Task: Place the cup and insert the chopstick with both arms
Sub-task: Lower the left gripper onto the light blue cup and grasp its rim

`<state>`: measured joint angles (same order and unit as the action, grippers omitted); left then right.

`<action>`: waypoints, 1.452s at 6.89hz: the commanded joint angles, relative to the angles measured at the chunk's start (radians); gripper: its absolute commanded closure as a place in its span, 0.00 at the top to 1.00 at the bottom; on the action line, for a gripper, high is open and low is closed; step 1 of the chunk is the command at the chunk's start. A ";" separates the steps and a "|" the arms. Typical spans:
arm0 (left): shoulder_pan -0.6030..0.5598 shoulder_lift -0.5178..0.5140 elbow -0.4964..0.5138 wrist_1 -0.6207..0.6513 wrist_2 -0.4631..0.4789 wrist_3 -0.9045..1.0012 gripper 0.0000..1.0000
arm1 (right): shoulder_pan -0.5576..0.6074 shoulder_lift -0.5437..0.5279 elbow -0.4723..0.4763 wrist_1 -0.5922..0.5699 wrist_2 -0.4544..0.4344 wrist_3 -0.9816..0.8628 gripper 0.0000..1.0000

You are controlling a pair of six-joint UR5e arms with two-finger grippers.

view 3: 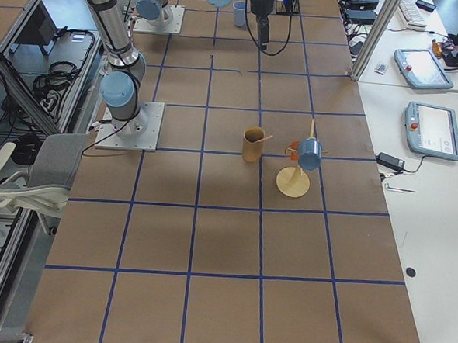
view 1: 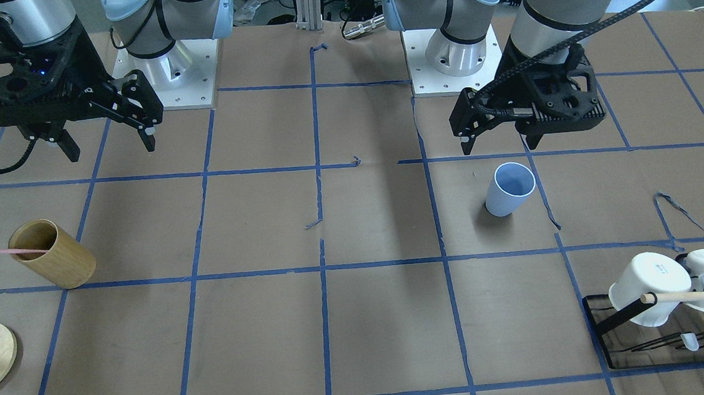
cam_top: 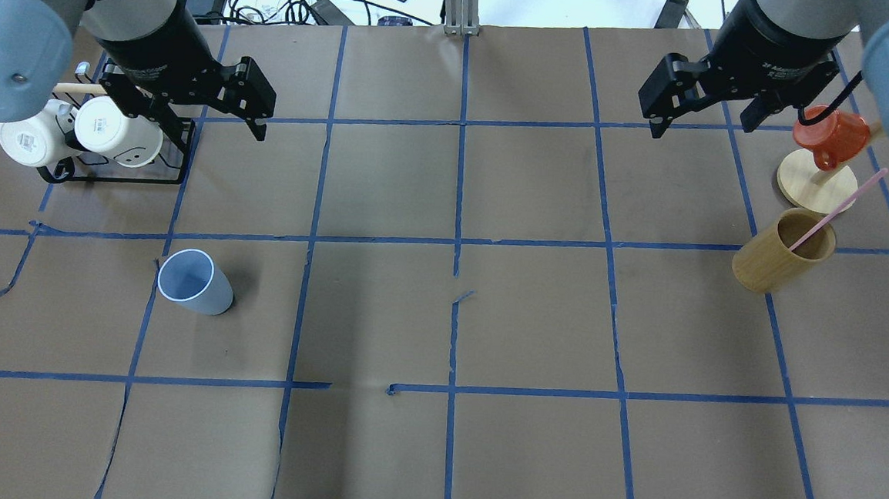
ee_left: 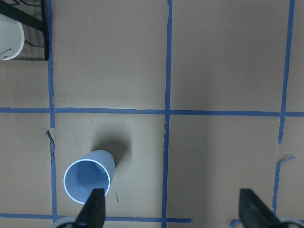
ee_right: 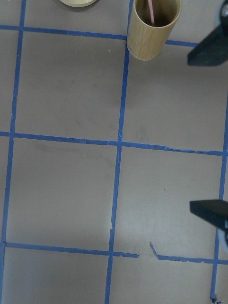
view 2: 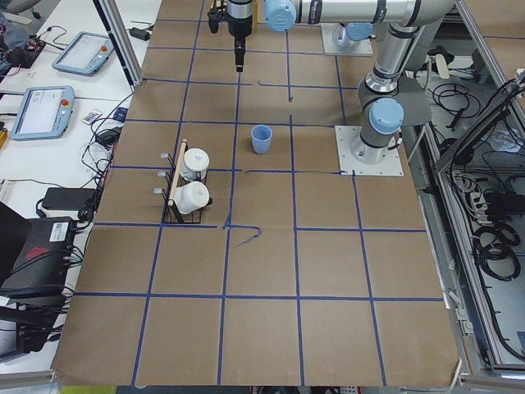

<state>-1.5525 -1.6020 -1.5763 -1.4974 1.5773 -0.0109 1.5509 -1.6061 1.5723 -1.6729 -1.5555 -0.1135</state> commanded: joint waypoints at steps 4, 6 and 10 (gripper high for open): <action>0.235 0.014 -0.254 0.124 0.033 0.273 1.00 | -0.002 0.000 0.000 -0.002 0.000 0.000 1.00; 0.322 0.011 -0.400 0.267 0.021 0.282 1.00 | -0.002 0.000 0.000 -0.002 0.000 0.000 1.00; 0.353 -0.002 -0.468 0.285 0.023 0.308 1.00 | -0.002 0.000 0.000 -0.019 -0.001 -0.002 1.00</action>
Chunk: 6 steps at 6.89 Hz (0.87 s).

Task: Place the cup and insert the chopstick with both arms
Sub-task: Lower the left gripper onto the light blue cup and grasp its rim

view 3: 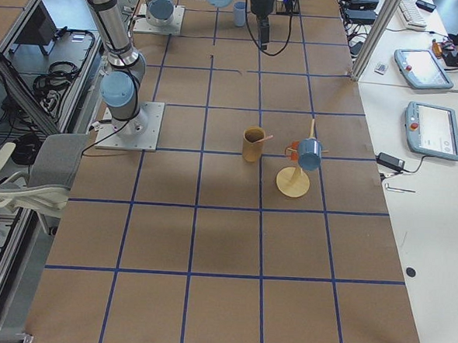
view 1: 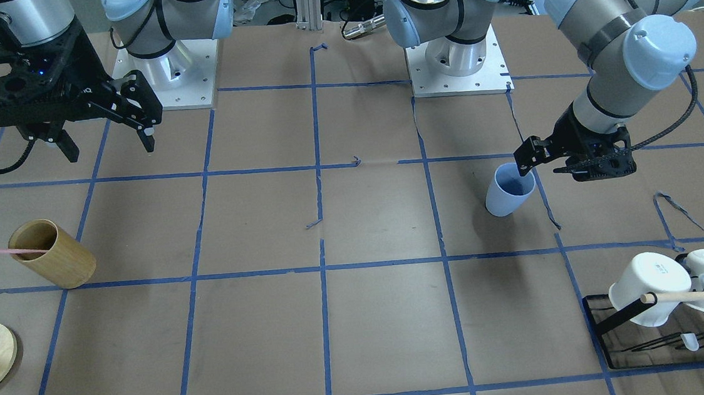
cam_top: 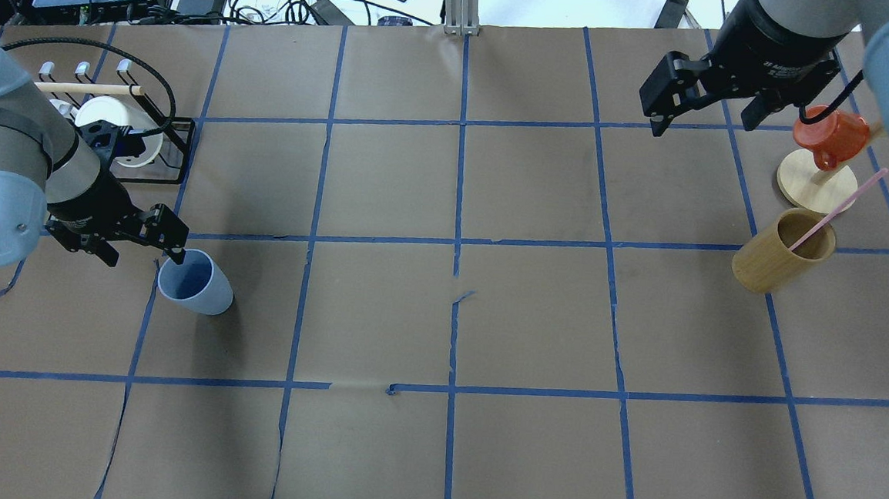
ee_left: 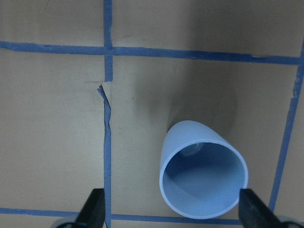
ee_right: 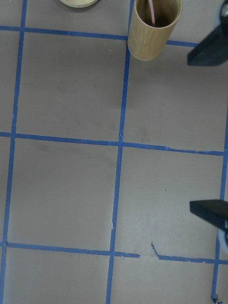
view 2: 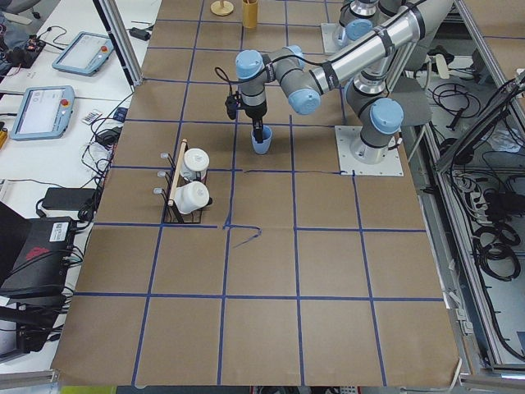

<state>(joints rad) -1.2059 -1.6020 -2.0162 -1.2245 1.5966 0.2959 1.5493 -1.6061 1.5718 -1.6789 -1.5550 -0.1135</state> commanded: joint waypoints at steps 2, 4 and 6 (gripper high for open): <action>0.008 -0.033 -0.045 0.118 0.000 0.000 0.98 | 0.000 0.002 0.001 -0.018 -0.002 -0.008 1.00; 0.008 -0.047 -0.070 0.115 -0.054 0.000 0.95 | -0.014 0.002 0.001 -0.018 -0.003 -0.012 1.00; 0.008 -0.059 -0.095 0.122 -0.050 0.003 0.25 | -0.012 0.002 0.002 -0.018 -0.002 -0.012 1.00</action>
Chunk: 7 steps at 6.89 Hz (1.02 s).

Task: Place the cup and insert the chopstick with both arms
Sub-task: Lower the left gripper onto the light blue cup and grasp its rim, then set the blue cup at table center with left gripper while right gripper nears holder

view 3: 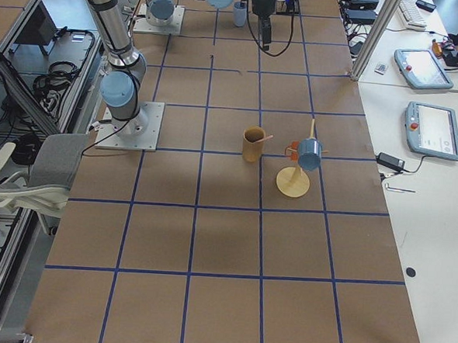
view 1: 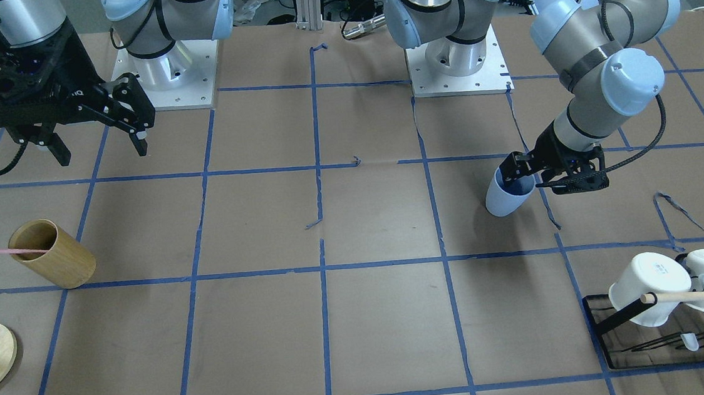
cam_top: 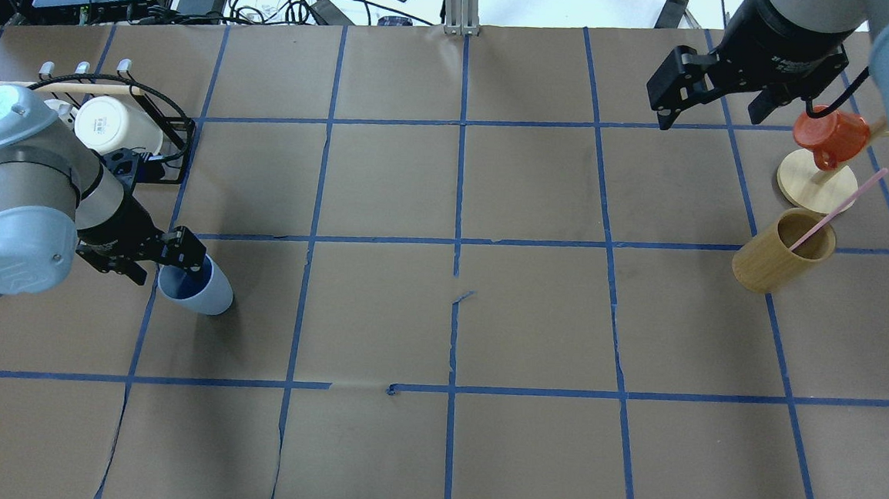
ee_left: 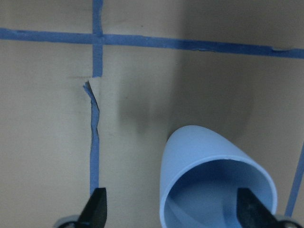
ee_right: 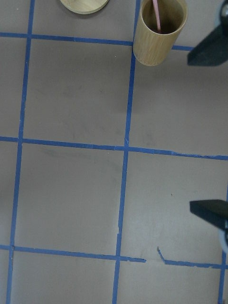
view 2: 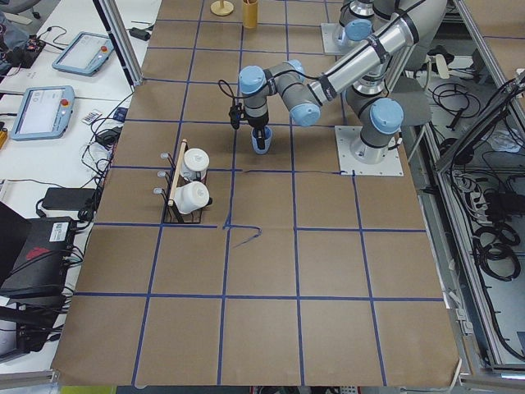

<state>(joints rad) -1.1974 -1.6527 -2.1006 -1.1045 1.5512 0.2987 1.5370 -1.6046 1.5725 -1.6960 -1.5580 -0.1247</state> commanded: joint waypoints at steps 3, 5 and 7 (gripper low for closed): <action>-0.013 -0.019 -0.002 0.031 -0.013 0.000 0.00 | -0.003 0.000 -0.003 -0.001 0.007 0.011 1.00; -0.054 -0.003 0.010 0.031 -0.016 -0.064 0.00 | -0.052 0.000 0.000 -0.005 0.003 -0.002 1.00; -0.233 0.014 0.089 -0.020 -0.002 -0.274 0.00 | -0.194 0.008 0.009 0.059 -0.009 0.014 1.00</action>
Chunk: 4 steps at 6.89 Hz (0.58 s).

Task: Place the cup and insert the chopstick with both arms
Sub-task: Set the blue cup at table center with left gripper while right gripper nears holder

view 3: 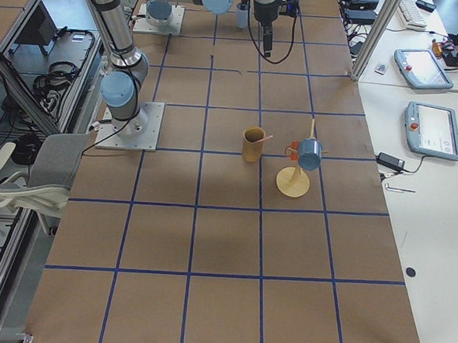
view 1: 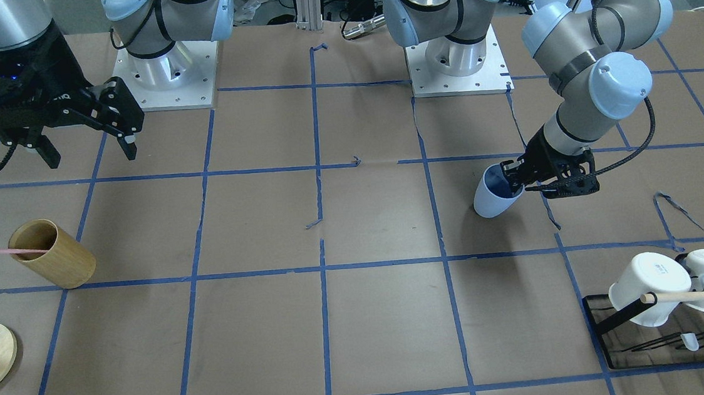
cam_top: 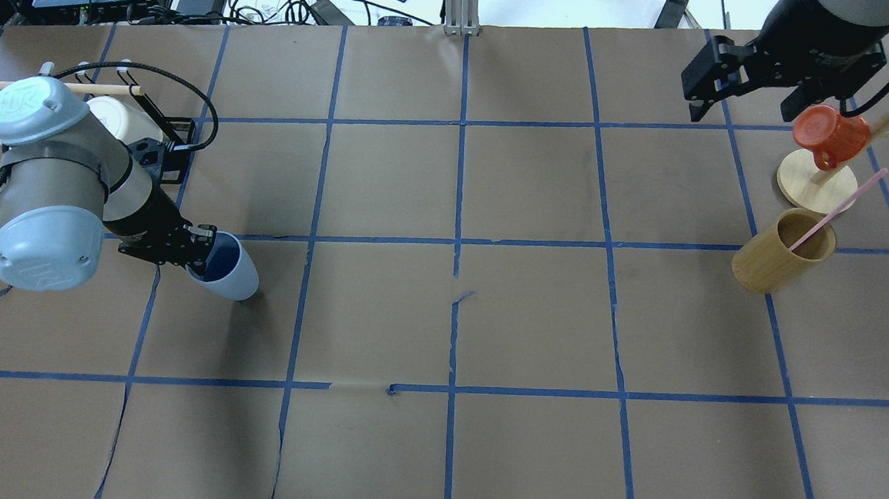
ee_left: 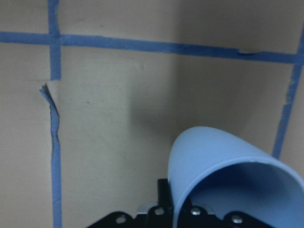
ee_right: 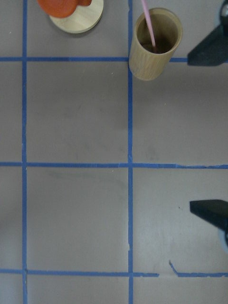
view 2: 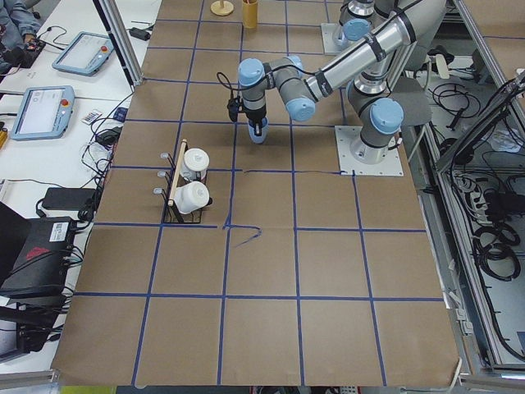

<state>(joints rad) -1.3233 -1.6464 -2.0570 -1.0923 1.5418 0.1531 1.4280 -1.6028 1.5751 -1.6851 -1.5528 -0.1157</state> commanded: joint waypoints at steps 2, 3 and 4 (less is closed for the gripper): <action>-0.309 -0.018 0.105 -0.047 0.020 -0.363 0.00 | -0.208 0.021 0.014 0.088 -0.018 0.001 1.00; -0.386 -0.027 0.141 -0.040 0.008 -0.517 0.00 | -0.210 0.042 0.017 0.043 -0.023 0.008 1.00; -0.451 -0.053 0.167 -0.035 0.006 -0.608 0.00 | -0.212 0.073 0.032 -0.034 -0.029 0.039 1.00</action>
<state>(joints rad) -1.6885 -1.6755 -1.9250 -1.1321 1.5524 -0.3217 1.2259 -1.5597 1.5949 -1.6505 -1.5750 -0.1012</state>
